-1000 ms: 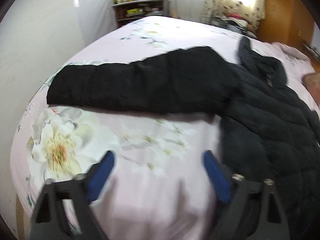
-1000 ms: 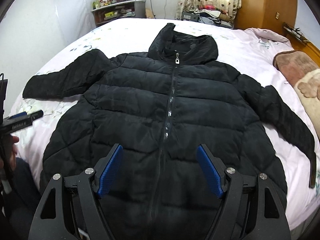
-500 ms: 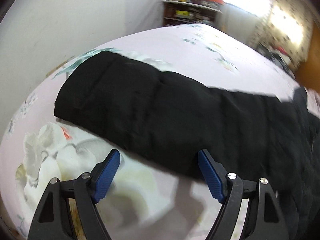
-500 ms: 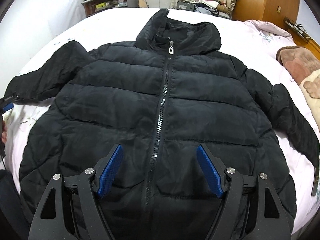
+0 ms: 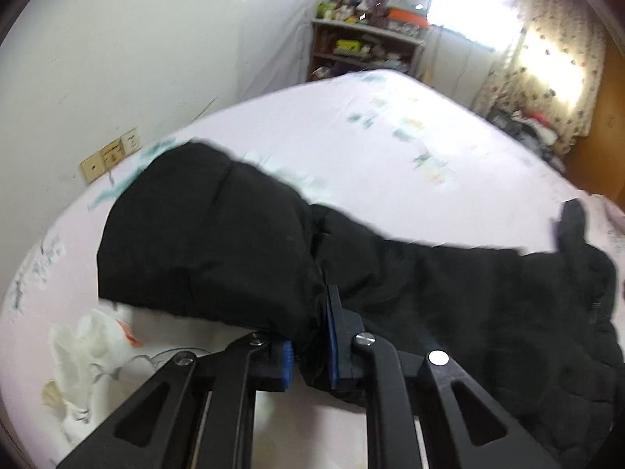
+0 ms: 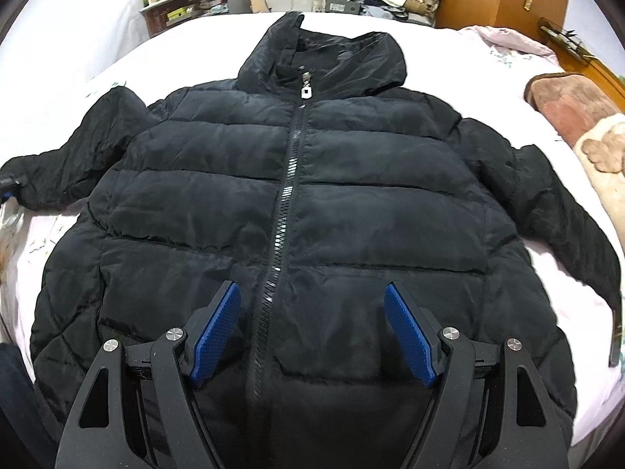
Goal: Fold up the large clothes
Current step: 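Lift the grasped sleeve with the left tool and fold it across the jacket body, then lay the sleeve on the jacket, open the left tool and withdraw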
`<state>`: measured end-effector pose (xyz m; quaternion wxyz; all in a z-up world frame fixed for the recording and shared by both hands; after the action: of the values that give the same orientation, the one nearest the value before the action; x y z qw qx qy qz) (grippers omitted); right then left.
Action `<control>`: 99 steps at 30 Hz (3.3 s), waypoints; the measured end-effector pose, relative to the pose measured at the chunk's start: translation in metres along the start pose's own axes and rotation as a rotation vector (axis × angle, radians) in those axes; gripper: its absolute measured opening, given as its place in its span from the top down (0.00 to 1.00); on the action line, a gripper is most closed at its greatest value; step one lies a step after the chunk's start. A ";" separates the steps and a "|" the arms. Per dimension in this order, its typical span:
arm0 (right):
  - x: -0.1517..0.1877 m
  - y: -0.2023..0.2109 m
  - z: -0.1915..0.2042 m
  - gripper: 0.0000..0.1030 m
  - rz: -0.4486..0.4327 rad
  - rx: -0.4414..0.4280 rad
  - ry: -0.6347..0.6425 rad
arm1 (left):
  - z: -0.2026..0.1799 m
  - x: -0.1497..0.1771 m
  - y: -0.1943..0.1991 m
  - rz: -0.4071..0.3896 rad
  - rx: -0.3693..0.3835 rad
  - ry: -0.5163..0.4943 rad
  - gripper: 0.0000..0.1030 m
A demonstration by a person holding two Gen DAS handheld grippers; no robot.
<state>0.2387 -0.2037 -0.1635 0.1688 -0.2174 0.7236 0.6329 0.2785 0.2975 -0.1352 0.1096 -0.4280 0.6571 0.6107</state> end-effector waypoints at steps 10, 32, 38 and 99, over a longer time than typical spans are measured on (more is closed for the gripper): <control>0.012 0.047 -0.030 0.26 -0.061 -0.016 -0.034 | -0.131 -0.040 0.116 -0.117 0.280 -0.181 0.89; 0.045 0.032 -0.137 0.26 -0.033 0.052 -0.210 | -0.444 0.106 0.048 0.237 0.752 -0.460 0.89; 0.043 0.025 -0.141 0.26 -0.022 0.056 -0.222 | -0.448 0.127 0.040 0.351 0.827 -0.423 0.66; 0.039 0.099 -0.079 0.57 -0.130 0.066 -0.150 | -0.224 0.148 0.185 0.156 0.487 -0.504 0.46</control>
<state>0.1555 -0.2751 -0.0890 0.2702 -0.2101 0.7137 0.6111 0.1443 0.0120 -0.0514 0.3200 -0.1740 0.7663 0.5292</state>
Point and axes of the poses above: each gripper's, at about its wrist camera, not at the fingertips, and y roughly against the way its jaws point, z to its left, x to its underside, the point moved 6 cm from there along -y, roughly the way its jaws point, and after that the axes turned 8 degrees about x, right-handed, at the moved point
